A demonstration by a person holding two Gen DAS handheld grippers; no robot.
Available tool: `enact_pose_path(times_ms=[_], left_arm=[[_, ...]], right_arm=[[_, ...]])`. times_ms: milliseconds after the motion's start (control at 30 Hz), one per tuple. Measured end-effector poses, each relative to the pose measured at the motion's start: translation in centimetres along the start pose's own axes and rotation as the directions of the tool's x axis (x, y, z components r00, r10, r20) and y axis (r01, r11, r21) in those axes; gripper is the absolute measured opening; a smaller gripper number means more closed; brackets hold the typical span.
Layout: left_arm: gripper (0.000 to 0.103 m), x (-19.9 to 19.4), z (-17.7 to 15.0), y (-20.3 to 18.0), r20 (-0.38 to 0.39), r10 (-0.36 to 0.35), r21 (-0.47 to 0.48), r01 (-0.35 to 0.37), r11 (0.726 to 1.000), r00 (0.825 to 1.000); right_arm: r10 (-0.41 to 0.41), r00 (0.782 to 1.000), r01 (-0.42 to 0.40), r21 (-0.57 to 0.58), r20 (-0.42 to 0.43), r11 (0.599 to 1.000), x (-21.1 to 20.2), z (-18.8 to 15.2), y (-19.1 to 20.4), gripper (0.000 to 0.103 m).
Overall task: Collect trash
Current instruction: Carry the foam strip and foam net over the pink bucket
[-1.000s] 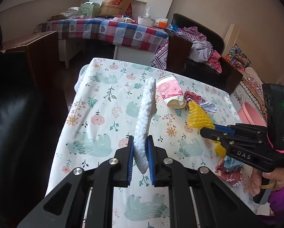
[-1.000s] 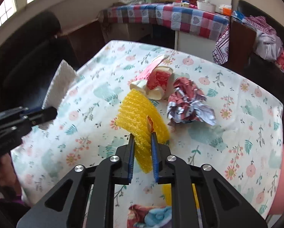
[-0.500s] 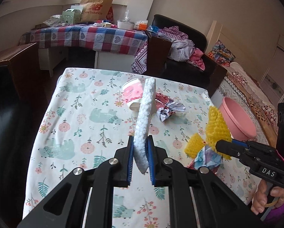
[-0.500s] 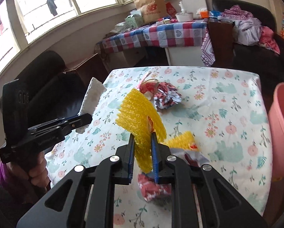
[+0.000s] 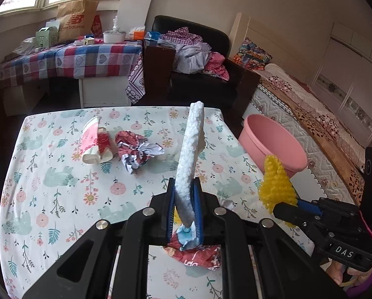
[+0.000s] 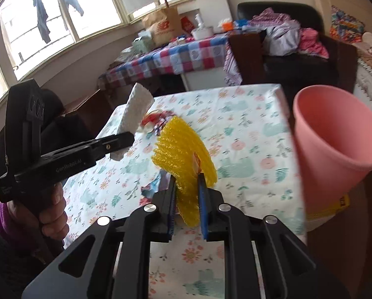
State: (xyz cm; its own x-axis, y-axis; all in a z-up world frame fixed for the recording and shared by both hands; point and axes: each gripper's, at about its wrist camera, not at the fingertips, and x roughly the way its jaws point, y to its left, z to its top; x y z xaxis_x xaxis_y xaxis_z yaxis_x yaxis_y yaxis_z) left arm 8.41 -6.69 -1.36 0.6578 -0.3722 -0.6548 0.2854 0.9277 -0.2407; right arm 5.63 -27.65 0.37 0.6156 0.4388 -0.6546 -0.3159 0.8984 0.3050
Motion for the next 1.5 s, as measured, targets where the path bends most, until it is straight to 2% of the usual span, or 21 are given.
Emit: enact_pose_path(times_ms=[200, 600, 900, 1100, 1267, 1500], left_arm=[[0.013, 0.8, -0.4, -1.4, -0.028, -0.026, 0.03, 0.027, 0.999, 0.999], [0.013, 1.4, 1.3, -3.3, -0.005, -0.079, 0.055, 0.079, 0.995, 0.997], [0.013, 1.2, 1.4, -4.2, 0.002, -0.067, 0.071, 0.067, 0.995, 0.998], [0.013, 2.0, 2.7, -6.0, 0.009, -0.071, 0.099, 0.07, 0.993, 0.997], [0.013, 3.5, 4.7, -9.3, 0.014, -0.119, 0.135, 0.116, 0.984, 0.993], [0.013, 7.4, 6.7, -13.9, -0.009, -0.158, 0.162, 0.157, 0.974, 0.987]], right_arm=[[0.004, 1.0, -0.004, 0.029, 0.003, 1.0, 0.2, -0.5, -0.6, 0.016], [0.012, 0.998, -0.015, 0.051, 0.054, 0.999, -1.1, -0.6, -1.6, 0.016], [0.028, 0.993, -0.037, 0.076, 0.111, 0.996, -1.4, -0.4, -2.8, 0.016], [-0.045, 0.981, 0.022, 0.126, 0.187, 0.992, -3.3, 0.7, -6.2, 0.016], [-0.133, 0.958, 0.081, 0.205, 0.253, 0.975, -5.6, 1.9, -10.4, 0.016], [-0.232, 0.936, 0.162, 0.263, 0.265, 0.951, -5.9, 2.8, -14.9, 0.016]])
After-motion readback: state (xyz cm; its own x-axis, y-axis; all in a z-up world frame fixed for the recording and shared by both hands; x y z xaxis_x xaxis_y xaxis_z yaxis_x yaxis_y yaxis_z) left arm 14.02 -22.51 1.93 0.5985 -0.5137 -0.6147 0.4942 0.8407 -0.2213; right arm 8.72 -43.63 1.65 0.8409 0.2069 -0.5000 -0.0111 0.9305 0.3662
